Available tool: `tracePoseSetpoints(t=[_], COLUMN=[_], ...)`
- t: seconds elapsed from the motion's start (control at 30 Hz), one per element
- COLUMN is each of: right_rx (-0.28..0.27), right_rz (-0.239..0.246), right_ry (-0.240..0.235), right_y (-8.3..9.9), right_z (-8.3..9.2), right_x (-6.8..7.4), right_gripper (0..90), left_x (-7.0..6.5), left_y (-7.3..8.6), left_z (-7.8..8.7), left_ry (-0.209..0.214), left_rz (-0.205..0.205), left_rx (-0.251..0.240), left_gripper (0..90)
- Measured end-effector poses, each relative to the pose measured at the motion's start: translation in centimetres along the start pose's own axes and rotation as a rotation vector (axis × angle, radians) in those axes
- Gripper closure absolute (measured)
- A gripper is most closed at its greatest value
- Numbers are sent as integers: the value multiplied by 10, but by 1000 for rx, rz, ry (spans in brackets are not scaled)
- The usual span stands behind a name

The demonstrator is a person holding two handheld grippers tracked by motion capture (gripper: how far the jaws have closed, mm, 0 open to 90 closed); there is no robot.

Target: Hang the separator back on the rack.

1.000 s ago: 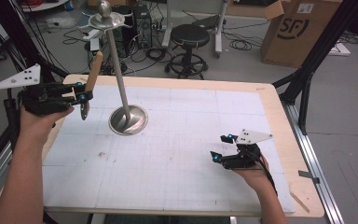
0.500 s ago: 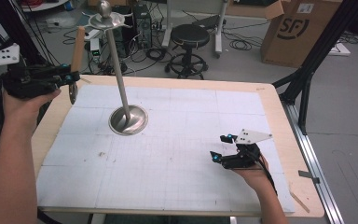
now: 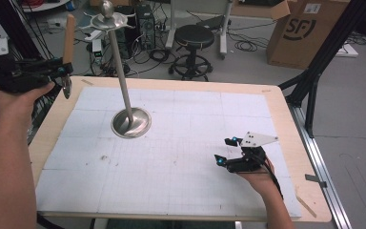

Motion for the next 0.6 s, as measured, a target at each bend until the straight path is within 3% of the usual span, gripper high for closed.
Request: tracePoseSetpoints(t=[0.2,0.6], right_rx=[5,5], right_rz=[2,1], right_ry=[-3,-3], right_y=[0,0], right_z=[0,0], right_x=[0,0], right_gripper=[242,243], left_x=[3,2], left_y=[4,2], left_z=[-5,-6], left_ry=[-11,0], left_rz=[-1,4], left_rx=[35,7], left_gripper=[689,689])
Point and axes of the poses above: each handheld gripper's, and its own axes: z roughly backward along the jaws, y roughly out of its underside, x roughly to its left, the point moved 5 cm from there along -z, roughly forward along the jaws, and after that the axes turned 2 degrees about -z, right-handed, at the moved point
